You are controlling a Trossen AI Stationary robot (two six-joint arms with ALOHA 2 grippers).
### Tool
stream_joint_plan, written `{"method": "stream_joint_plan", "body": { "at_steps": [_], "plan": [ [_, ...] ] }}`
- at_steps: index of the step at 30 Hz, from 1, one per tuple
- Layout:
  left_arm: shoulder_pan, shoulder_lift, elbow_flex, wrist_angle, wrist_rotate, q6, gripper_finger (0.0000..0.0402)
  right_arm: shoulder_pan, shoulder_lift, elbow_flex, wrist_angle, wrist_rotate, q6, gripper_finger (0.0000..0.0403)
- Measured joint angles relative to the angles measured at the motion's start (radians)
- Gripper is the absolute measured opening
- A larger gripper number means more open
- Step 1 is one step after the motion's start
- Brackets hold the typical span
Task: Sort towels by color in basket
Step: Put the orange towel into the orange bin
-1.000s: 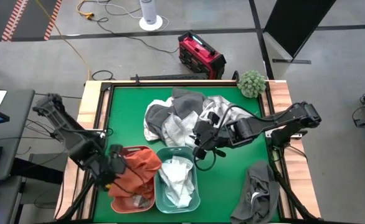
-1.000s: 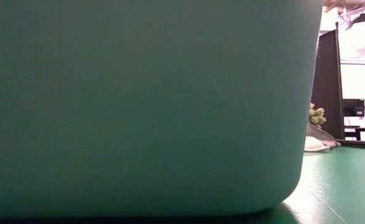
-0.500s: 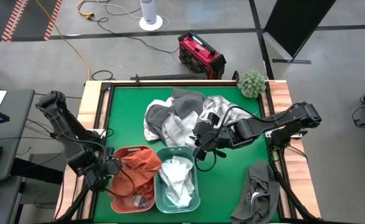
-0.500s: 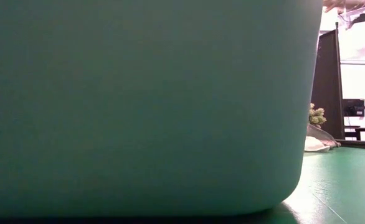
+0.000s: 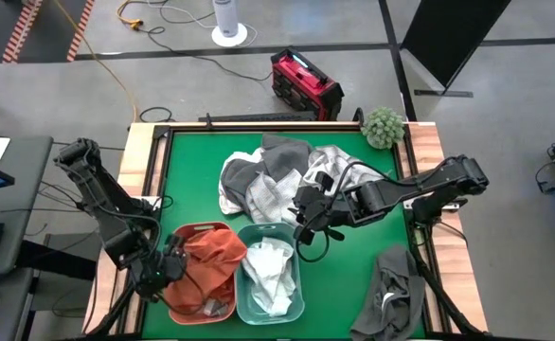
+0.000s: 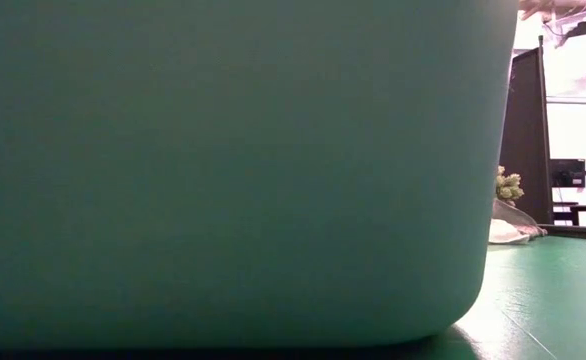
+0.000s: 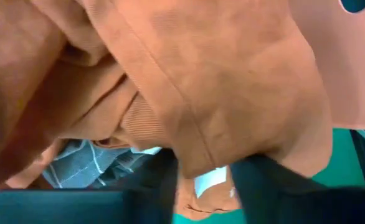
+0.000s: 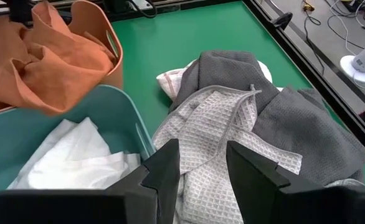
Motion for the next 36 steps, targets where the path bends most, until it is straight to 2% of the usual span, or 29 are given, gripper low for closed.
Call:
{"method": "stream_joint_plan", "body": {
  "at_steps": [3,7,12,17,20,27,31,36],
  "plan": [
    [0.000,-0.002,0.000,0.012,0.012,0.032,0.0025,0.001,0.000,0.000,0.000,0.000,0.000,0.0162],
    [0.000,-0.017,0.040,0.008,-0.027,0.071,0.0006,0.001,0.000,0.000,0.006,0.000,0.000,0.0162],
    [0.000,-0.080,0.122,0.040,-0.168,0.162,0.0003,0.001,0.000,0.000,0.008,0.000,0.000,0.0162],
    [0.004,-0.124,0.103,0.051,-0.310,0.214,0.0002,0.003,0.000,0.000,0.008,0.000,0.001,0.0162],
    [0.027,-0.120,0.058,0.077,-0.326,0.220,0.0002,0.010,0.000,0.000,0.008,0.000,0.001,0.0162],
    [0.073,-0.120,-0.151,0.358,-0.295,0.259,0.0001,0.010,0.000,0.000,0.008,0.000,0.007,0.0162],
    [0.100,-0.120,-0.254,0.451,-0.279,0.201,0.0001,0.010,0.000,0.000,0.008,0.000,0.008,0.0162],
    [0.118,-0.120,-0.309,0.549,-0.279,0.183,0.0019,0.010,0.000,0.000,0.008,0.000,0.008,0.0162]
  ]
}}
